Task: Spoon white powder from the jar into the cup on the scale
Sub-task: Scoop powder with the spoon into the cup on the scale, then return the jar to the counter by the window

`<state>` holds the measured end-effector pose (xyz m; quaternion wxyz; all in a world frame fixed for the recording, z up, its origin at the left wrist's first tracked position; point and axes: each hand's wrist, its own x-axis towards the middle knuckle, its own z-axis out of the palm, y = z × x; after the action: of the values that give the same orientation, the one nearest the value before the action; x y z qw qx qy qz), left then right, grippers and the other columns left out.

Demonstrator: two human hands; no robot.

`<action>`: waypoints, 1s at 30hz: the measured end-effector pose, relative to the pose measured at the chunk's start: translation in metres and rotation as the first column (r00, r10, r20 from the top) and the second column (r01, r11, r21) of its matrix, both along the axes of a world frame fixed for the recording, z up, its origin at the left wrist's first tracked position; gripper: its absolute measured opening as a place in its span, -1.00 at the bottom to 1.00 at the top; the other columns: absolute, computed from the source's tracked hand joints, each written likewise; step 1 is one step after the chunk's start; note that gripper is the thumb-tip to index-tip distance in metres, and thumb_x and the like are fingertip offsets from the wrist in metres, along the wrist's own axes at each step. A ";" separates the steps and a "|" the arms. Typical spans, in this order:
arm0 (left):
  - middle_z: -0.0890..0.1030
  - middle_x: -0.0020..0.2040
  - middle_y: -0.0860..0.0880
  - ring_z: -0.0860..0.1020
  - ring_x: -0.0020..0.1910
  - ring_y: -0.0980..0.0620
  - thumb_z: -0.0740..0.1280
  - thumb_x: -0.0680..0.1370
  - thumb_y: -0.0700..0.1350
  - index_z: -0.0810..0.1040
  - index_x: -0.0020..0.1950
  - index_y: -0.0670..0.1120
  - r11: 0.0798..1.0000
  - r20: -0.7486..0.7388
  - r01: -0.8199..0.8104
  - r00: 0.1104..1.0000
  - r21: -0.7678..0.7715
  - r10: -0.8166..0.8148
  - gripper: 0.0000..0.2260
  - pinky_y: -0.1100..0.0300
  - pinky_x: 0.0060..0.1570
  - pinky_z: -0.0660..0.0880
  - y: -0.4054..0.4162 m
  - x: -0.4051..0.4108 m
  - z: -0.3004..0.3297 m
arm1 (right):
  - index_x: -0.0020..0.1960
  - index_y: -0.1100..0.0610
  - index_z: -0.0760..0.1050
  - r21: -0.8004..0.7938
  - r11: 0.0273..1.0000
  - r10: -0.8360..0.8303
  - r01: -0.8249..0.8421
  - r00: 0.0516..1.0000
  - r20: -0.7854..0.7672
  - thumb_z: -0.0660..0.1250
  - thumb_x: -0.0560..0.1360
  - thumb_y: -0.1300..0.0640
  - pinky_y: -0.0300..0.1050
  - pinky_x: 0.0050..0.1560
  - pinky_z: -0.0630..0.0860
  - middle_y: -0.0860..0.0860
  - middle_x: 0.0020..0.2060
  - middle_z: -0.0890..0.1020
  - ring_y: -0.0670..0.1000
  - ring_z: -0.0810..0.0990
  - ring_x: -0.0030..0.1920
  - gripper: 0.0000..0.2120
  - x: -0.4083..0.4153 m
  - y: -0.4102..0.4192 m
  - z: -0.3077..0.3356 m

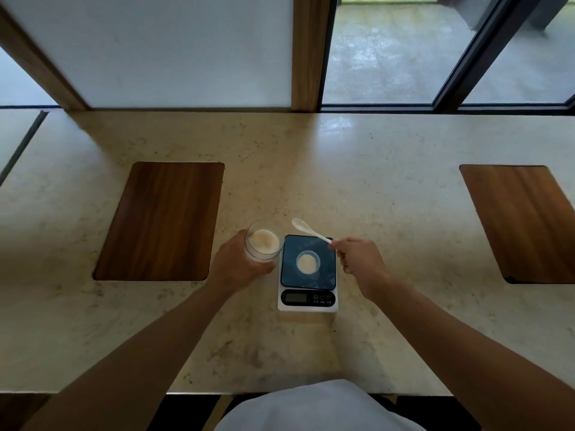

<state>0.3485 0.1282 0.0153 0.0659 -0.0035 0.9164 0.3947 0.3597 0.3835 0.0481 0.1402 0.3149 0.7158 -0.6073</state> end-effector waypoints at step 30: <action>0.60 0.13 0.17 0.58 0.09 0.16 0.53 0.18 0.26 0.45 0.32 0.12 0.985 -0.058 -0.130 0.989 0.110 0.137 -0.25 0.19 0.09 0.54 -0.062 -0.187 -0.010 | 0.03 0.25 0.63 -0.285 0.958 -0.006 0.021 0.998 0.055 0.32 0.54 0.25 -0.14 -0.31 0.32 0.09 -0.28 0.44 -0.01 0.34 -0.34 -0.85 -0.170 -0.094 -0.021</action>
<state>0.1617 0.0665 0.0052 0.0095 -0.0487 0.8936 0.4460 0.1902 0.2892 0.0268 0.1993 0.3125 0.6147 -0.6963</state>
